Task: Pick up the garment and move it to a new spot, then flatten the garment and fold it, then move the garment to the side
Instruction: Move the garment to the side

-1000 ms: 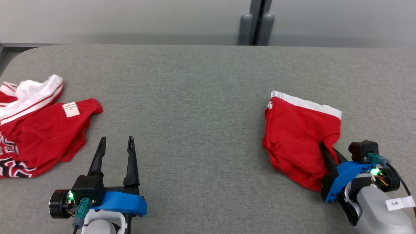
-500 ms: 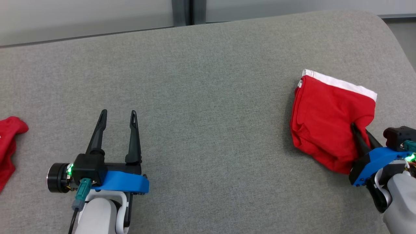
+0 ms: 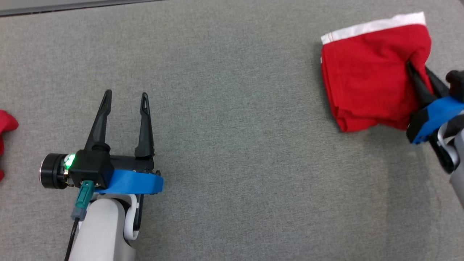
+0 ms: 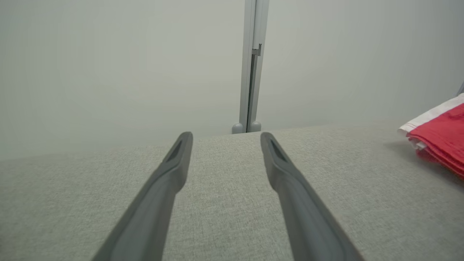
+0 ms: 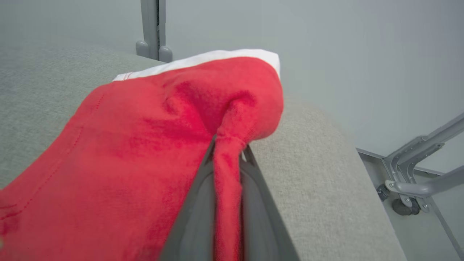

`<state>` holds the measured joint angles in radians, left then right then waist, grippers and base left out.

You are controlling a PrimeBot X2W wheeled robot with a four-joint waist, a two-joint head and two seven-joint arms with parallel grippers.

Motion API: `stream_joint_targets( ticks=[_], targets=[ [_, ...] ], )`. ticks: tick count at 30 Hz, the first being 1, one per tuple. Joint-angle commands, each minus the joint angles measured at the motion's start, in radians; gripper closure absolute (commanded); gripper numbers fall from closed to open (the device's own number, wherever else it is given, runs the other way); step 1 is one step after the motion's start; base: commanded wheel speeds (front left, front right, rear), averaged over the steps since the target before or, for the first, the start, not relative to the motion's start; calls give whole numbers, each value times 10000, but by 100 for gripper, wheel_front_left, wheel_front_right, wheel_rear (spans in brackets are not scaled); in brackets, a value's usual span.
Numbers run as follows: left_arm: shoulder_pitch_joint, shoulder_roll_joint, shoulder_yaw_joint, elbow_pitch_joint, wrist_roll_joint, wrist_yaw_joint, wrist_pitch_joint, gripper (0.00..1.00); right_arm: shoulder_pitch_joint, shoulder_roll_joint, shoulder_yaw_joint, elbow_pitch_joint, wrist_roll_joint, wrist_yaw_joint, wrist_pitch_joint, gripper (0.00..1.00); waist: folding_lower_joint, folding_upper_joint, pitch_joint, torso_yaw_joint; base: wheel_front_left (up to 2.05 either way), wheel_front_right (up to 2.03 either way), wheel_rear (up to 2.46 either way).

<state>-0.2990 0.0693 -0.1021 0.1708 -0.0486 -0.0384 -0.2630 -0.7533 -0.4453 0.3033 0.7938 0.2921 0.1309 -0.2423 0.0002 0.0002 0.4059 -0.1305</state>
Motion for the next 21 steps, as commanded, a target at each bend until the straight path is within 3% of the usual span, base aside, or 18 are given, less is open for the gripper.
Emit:
stream_joint_targets(
  ticks=[1, 14, 21],
  targets=[
    [-266, 69, -5, -133, 75, -19, -27, 0, -532, -290, 152, 102, -63, -2, 121, 100, -2, -2, 397, 283, 0, 0, 0],
    [-922, 312, -187, -1024, 330, 37, -23, 0, -2918, -2517, 1140, 1389, 543, -2, 930, 100, -2, -2, 1978, 732, 0, 0, 0],
    [-1183, 424, -269, -1509, 436, 83, 113, 0, -3759, -3269, 1478, 1908, 881, -2, 1129, 100, -2, -2, 2420, 765, 0, 0, 0]
  ],
)
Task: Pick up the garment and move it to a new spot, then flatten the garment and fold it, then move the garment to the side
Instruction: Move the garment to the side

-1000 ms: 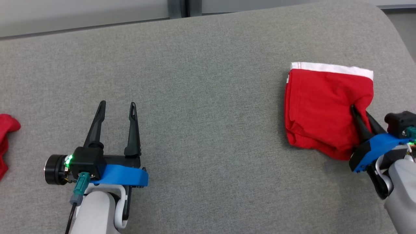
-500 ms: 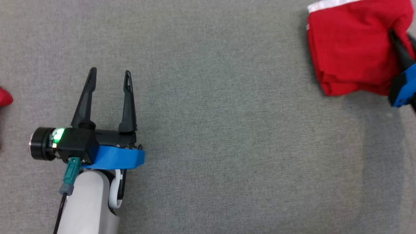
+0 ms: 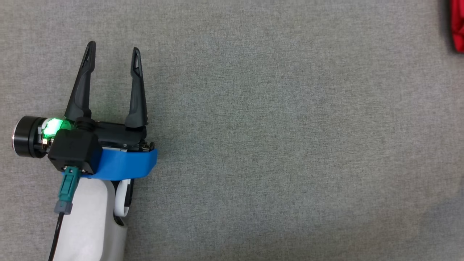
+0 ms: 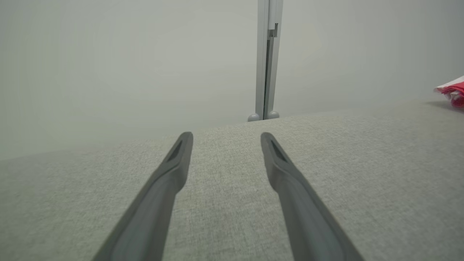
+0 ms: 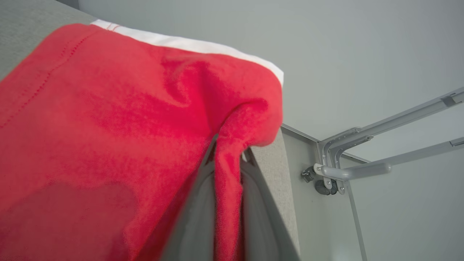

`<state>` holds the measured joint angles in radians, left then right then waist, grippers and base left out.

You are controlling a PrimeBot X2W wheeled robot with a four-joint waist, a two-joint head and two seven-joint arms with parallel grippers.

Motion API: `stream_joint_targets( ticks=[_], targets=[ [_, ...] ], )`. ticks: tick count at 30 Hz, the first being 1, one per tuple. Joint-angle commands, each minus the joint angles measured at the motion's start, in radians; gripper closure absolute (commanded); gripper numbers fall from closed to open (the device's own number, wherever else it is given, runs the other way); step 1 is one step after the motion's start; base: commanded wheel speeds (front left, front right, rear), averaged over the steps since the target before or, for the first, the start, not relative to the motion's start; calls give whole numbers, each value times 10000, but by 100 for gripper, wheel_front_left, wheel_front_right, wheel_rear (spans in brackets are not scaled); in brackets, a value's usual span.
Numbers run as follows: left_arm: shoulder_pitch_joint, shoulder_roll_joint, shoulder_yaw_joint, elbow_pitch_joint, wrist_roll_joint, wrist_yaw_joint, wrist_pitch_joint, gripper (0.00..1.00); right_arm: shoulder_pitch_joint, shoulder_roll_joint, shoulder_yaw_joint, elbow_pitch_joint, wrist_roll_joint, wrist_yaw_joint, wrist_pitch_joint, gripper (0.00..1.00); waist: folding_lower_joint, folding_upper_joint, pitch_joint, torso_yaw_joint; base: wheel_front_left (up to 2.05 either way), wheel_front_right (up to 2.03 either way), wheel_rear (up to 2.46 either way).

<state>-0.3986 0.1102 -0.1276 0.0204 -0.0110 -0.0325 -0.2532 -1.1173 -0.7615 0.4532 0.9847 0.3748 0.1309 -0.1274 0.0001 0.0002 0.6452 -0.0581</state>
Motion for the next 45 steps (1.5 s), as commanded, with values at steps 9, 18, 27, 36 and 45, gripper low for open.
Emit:
stream_joint_targets(
  ticks=[9, 18, 27, 36, 45],
  targets=[
    [-103, 105, -112, -420, 73, 112, 192, 0, -1034, -58, 342, 802, 23, -2, -39, 0, -1, -2, 176, 57, 0, 0, 0],
    [215, 98, -100, -182, -135, 236, 77, 0, -1470, 255, -170, 1754, -324, -2, -1032, 0, -1, -2, -435, 140, 0, 0, 0],
    [952, 24, 65, 457, -534, 357, -58, 0, -218, 1133, -1189, 85, -125, -2, -1383, 0, -1, -2, -1934, 153, 0, 0, 0],
    [1909, -42, 242, 1081, -915, 452, -117, 0, 2786, 2467, -2157, -2863, -525, -2, -1385, 0, -1, -2, -3641, 315, 0, 0, 0],
    [2864, -99, 452, 1354, -1201, 489, -129, 0, 4745, 3459, -1895, -4429, -611, -1, -1382, 0, -1, -2, -4873, 360, 0, 0, 0]
  ],
)
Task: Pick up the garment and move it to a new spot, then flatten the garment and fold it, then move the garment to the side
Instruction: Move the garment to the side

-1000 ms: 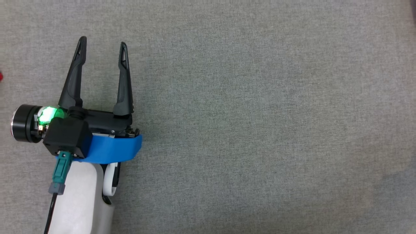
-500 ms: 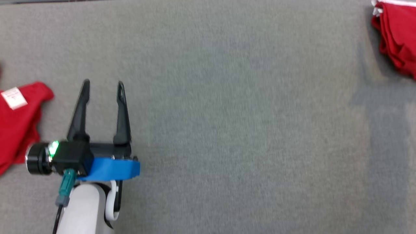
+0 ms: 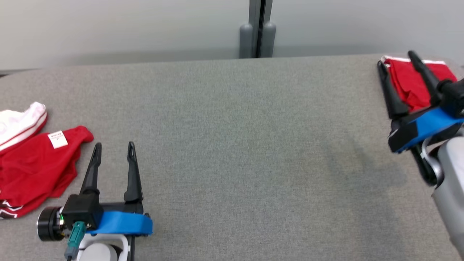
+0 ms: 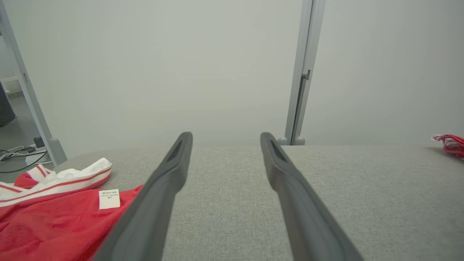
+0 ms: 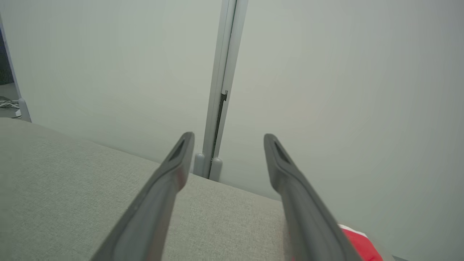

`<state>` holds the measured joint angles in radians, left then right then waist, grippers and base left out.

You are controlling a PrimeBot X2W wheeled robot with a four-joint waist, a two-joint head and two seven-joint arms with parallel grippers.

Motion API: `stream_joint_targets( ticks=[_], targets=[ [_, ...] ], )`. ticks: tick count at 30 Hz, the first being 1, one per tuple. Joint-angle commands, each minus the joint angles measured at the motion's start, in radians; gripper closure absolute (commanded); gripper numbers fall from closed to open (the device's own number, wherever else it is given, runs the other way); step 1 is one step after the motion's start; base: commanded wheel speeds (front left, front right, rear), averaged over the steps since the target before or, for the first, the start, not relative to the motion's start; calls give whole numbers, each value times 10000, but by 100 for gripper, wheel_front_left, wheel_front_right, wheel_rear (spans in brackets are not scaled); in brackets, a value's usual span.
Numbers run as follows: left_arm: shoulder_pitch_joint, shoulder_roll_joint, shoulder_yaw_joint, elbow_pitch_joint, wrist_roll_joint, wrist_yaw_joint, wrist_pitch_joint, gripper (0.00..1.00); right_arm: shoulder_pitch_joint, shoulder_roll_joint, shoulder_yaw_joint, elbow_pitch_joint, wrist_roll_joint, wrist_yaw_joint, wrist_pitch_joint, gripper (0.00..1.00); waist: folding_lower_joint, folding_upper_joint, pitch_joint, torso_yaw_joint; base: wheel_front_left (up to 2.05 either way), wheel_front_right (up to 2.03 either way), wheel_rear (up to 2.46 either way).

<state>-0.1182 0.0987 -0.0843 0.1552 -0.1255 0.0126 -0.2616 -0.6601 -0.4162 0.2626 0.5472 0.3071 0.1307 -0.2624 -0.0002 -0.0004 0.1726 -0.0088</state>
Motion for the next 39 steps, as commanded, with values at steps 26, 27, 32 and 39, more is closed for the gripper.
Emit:
stream_joint_targets(
  ticks=[26, 27, 32, 39],
  targets=[
    [1199, -221, 315, 345, -205, 14, -46, 0, 5051, 1856, -1541, -2473, -104, 1, -34, 0, 2, 4, -1434, -250, 0, 0, 0],
    [1223, -226, 317, 366, -204, 6, -46, 0, 5202, 1940, -1622, -2591, -164, 1, -34, 0, 2, 4, -1456, -237, 0, 0, 0],
    [1341, -258, 403, 444, -212, -27, -46, 0, 5900, 2367, -1991, -3153, -595, 1, -34, 0, 2, 4, -1583, -186, 0, 0, 0],
    [1436, -272, 508, 456, -134, -62, -47, 0, 6740, 2907, -2637, -3661, -1206, 1, -34, 0, 2, 4, -1711, -15, 0, 0, 0]
  ],
)
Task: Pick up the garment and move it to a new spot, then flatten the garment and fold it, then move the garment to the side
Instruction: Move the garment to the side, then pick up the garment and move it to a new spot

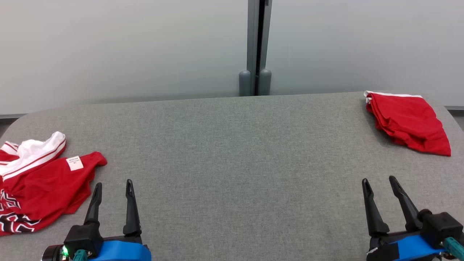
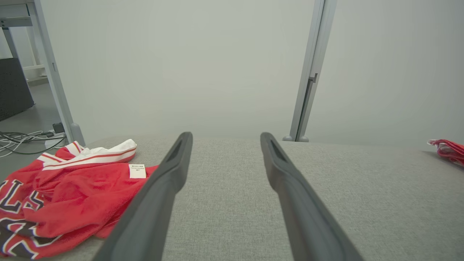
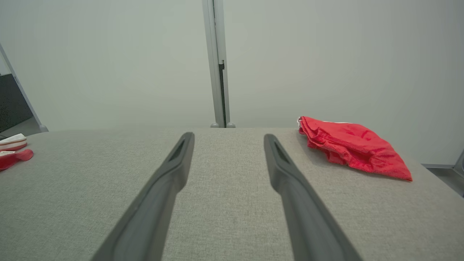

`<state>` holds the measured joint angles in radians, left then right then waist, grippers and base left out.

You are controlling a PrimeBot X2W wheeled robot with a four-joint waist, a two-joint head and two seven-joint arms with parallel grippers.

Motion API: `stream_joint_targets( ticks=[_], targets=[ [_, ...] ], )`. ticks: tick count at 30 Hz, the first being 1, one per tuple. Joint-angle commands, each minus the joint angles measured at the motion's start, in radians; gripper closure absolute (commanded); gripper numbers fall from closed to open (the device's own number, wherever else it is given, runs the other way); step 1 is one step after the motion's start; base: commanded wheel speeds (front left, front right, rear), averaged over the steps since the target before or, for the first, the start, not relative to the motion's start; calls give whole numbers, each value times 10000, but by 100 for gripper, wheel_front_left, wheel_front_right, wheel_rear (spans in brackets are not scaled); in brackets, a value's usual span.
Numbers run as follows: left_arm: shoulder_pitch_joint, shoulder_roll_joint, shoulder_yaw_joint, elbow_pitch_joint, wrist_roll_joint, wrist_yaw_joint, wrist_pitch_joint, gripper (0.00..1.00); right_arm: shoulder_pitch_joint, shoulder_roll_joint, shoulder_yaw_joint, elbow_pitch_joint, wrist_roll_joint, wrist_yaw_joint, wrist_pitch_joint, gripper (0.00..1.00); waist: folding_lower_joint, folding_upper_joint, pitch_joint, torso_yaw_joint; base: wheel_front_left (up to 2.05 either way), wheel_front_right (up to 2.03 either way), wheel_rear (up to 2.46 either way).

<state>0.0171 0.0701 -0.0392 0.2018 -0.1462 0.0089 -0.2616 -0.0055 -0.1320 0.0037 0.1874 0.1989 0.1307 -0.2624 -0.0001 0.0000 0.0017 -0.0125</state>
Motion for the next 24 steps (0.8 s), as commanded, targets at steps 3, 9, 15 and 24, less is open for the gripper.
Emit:
stream_joint_targets(
  ticks=[3, 9, 15, 24],
  targets=[
    [133, 8, 102, -13, 73, -63, -47, 0, 409, 257, -166, -180, -266, 1, -34, 0, 1, 0, -22, 54, 0, 0, 0],
    [185, 1, 148, -25, 136, -71, -47, 0, 594, 461, -223, -315, -461, 1, 40, 0, 1, 0, -17, 40, 0, 0, 0],
    [108, -18, 162, 25, 171, -103, -47, 0, 526, 513, -283, -361, -551, 1, 137, 0, 1, 0, 42, 48, 0, 0, 0],
    [41, -40, 204, 32, 237, -111, -47, 0, 525, 530, -272, -293, -579, 1, 156, 0, 1, 0, 99, 114, 0, 0, 0]
  ],
)
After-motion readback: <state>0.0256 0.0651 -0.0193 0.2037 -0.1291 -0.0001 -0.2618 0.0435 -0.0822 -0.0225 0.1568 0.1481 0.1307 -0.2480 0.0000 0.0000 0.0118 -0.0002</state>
